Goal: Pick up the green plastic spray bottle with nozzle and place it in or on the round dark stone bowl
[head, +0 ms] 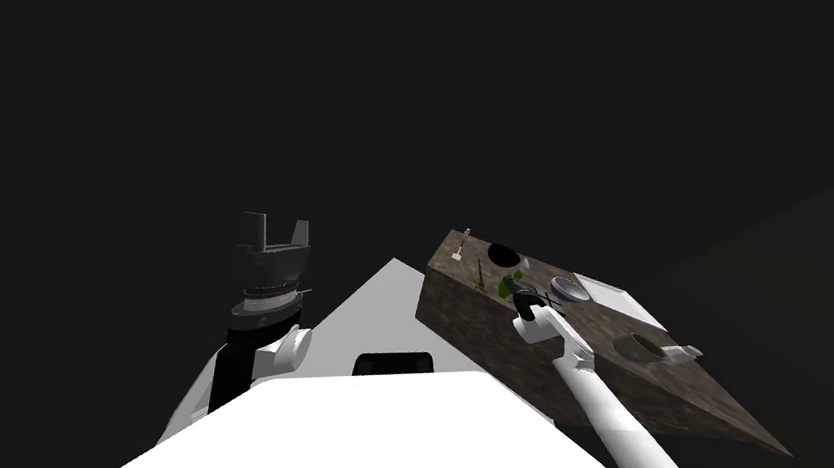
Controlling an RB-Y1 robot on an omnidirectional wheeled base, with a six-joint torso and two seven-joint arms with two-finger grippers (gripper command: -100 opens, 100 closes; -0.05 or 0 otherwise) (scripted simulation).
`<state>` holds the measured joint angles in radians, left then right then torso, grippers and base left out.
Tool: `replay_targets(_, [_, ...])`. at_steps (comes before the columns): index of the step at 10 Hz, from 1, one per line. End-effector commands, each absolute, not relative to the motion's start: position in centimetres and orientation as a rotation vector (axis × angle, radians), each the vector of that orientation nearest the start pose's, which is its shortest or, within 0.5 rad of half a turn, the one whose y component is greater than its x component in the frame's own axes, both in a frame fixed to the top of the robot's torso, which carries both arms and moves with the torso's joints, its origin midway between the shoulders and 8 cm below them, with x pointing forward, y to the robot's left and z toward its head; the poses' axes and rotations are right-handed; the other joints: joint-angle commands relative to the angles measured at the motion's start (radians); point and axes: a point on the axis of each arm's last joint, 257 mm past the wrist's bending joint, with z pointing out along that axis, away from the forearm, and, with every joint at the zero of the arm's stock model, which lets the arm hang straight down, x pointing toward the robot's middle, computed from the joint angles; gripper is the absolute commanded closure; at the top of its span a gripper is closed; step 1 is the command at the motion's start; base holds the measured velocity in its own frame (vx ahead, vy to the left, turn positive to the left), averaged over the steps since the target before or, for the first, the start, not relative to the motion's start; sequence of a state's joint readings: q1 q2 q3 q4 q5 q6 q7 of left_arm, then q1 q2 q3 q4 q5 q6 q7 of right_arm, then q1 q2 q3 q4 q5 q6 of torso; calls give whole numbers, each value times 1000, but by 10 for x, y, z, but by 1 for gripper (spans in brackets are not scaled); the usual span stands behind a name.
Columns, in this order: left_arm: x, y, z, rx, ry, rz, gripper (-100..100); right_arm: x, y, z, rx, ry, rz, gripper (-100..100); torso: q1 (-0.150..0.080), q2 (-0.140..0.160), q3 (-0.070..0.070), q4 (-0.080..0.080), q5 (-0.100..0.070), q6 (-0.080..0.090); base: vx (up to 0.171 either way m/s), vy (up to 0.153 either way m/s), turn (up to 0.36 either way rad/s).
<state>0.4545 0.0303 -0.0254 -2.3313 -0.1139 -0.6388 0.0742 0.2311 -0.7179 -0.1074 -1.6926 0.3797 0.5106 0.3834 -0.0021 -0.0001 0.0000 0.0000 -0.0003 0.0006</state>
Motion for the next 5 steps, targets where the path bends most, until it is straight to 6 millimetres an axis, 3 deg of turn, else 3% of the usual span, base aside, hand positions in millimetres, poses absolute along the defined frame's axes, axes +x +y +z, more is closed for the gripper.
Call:
replay_targets(1, [311,238,81,-403,533,-1395,0,435,-575,-231,502,1786,-387,100,0,0,0,0,0,0,0,0,0])
replay_targets(2, [311,238,81,-403,533,-1395,0,435,-575,-231,502,1786,-387,0,0,0,0,0,0,0,0,0,0])
replay_targets(3, [311,238,81,-403,533,-1395,0,433,-570,-231,478,1789,-370,100,0,0,0,0,0,0,97,45,-346])
replay_targets(5, [311,238,81,-403,533,-1395,0,430,-558,-230,426,1797,-332,100,5,-7,-4,-1,1,2,163,92,-319])
